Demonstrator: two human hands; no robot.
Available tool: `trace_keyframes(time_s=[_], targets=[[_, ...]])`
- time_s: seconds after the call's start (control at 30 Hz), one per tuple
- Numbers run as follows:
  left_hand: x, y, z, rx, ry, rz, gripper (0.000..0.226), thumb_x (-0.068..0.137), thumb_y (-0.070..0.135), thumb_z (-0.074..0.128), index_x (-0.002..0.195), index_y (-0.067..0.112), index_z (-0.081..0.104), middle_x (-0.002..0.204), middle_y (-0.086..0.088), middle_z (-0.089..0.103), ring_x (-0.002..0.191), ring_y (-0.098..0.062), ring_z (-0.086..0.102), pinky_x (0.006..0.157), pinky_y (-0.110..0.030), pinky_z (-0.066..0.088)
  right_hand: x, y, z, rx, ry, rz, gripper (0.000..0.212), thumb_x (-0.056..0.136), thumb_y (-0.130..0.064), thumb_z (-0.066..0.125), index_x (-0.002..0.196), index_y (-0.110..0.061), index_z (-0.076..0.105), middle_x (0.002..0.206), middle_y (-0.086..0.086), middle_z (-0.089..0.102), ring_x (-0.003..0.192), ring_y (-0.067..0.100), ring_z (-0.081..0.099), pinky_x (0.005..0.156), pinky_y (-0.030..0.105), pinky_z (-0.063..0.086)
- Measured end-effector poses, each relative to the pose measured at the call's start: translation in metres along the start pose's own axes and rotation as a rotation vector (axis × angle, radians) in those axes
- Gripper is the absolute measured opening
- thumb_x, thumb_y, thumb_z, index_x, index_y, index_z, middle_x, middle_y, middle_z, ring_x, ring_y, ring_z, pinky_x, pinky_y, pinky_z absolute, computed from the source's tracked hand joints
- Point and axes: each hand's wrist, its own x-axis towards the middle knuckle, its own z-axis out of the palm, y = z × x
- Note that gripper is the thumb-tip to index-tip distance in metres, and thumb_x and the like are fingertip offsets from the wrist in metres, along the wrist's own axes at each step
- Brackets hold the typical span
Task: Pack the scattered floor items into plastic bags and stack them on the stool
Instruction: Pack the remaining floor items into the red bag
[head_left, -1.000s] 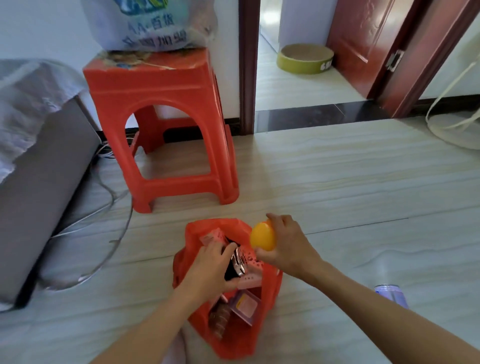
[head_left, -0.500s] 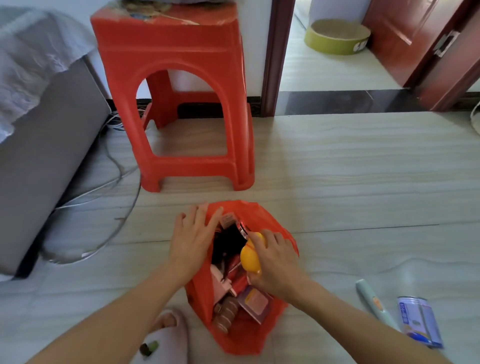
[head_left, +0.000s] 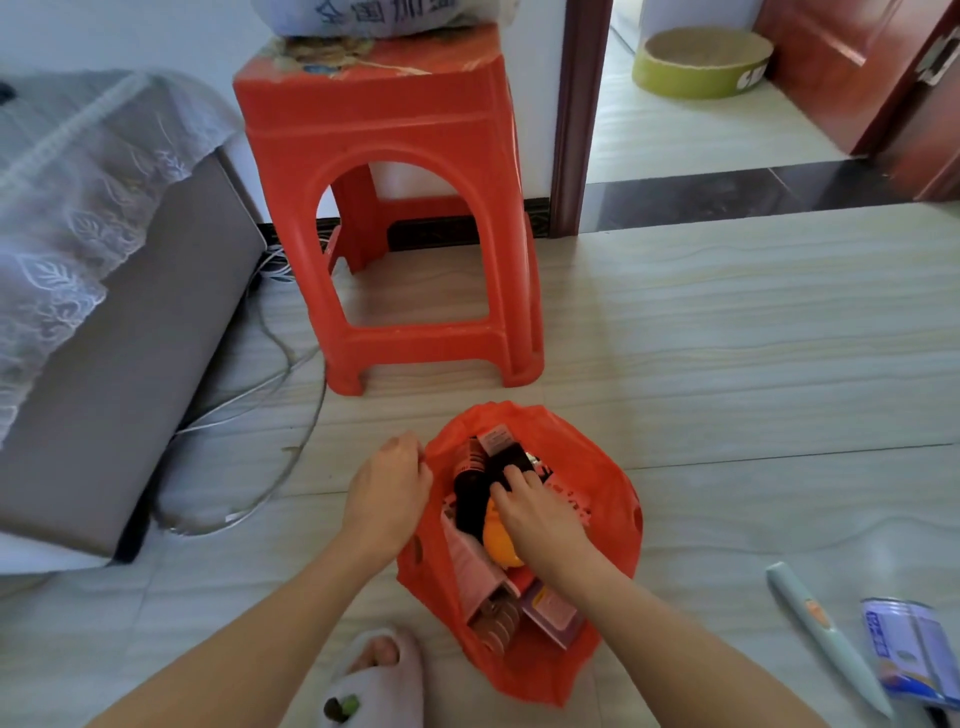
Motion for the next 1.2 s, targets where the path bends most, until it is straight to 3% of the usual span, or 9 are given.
trace_keyframes(time_s=[0.1,0.2,0.3,0.43,0.67,0.8,0.9,1.03,1.2], targets=[[0.000,-0.001,-0.004,0.068,0.022,0.026,0.013,0.087,0.017,0.047,0.095,0.012,0.057,0.096,-0.006,0.063,0.092,-0.025,0.056,0.073,-0.036,0.045,-0.001,0.001,0.000,-0.072,-0.006,-0.018,0.032,0.084,0.004,0.046,0.116,0.000,0.052,0.118,0.019,0.050,0.107,0.035,0.051,0.073,0.038,0.046],[-0.003,-0.002,-0.005,0.225,0.031,0.131,0.017,0.086,0.022,0.053,0.098,0.014,0.061,0.103,-0.004,0.059,0.101,-0.024,0.050,0.081,-0.036,0.042,-0.010,0.002,-0.003,-0.186,0.082,-0.091,0.030,0.069,-0.016,0.070,0.098,-0.009,0.068,0.100,0.010,0.067,0.095,0.029,0.065,0.079,0.038,0.053],[-0.016,0.003,-0.005,0.247,0.046,0.323,0.023,0.074,0.017,0.068,0.096,0.011,0.064,0.099,-0.009,0.061,0.095,-0.031,0.059,0.073,-0.042,0.048,-0.020,0.012,-0.023,-0.273,0.188,-0.064,0.046,0.060,-0.034,0.076,0.103,-0.016,0.071,0.108,0.008,0.070,0.103,0.024,0.065,0.090,0.042,0.052],[-0.035,0.031,-0.008,0.268,0.064,0.509,0.043,0.074,0.030,0.042,0.113,0.017,0.052,0.116,-0.008,0.059,0.107,-0.029,0.057,0.080,-0.040,0.051,-0.052,0.046,-0.067,-0.334,0.292,0.002,0.062,0.054,-0.047,0.078,0.107,-0.016,0.069,0.112,0.007,0.069,0.105,0.023,0.065,0.090,0.045,0.050],[-0.061,0.134,0.018,0.216,0.055,0.740,0.047,0.071,0.021,0.038,0.115,0.014,0.052,0.120,-0.014,0.059,0.112,-0.034,0.056,0.087,-0.043,0.050,-0.162,0.155,-0.099,-0.359,0.224,0.205,0.066,0.046,-0.038,0.087,0.102,-0.008,0.069,0.099,0.013,0.071,0.087,0.029,0.069,0.074,0.046,0.056],[-0.086,0.185,0.076,0.149,-0.059,0.866,0.058,0.058,0.012,0.068,0.113,0.016,0.053,0.119,-0.012,0.060,0.109,-0.032,0.058,0.085,-0.040,0.051,-0.232,0.211,-0.073,-0.226,0.222,0.429,0.059,0.046,-0.029,0.088,0.097,-0.007,0.067,0.082,0.009,0.069,0.068,0.028,0.067,0.055,0.036,0.053],[-0.104,0.217,0.130,0.239,-0.225,0.945,0.070,0.042,0.017,0.080,0.109,0.021,0.062,0.115,-0.008,0.064,0.103,-0.027,0.063,0.079,-0.036,0.054,-0.268,0.246,-0.035,-0.018,0.200,0.681,0.054,0.072,-0.024,0.074,0.119,-0.004,0.057,0.104,0.015,0.065,0.093,0.034,0.063,0.071,0.043,0.052],[-0.109,0.252,0.194,0.325,-0.376,0.995,0.071,0.039,0.019,0.080,0.108,0.022,0.064,0.113,-0.007,0.066,0.103,-0.025,0.064,0.079,-0.033,0.054,-0.290,0.277,0.020,0.112,0.019,0.854,0.057,0.093,-0.040,0.044,0.140,-0.012,0.028,0.137,0.007,0.041,0.127,0.026,0.040,0.097,0.035,0.038],[-0.100,0.285,0.253,0.408,-0.569,0.956,0.067,0.089,0.010,0.042,0.147,0.023,0.011,0.156,-0.004,0.001,0.144,-0.025,0.002,0.115,-0.039,0.011,-0.290,0.290,0.074,0.458,0.017,1.065,0.064,0.082,-0.051,0.058,0.126,-0.007,0.039,0.126,0.013,0.046,0.119,0.031,0.043,0.094,0.038,0.040]])
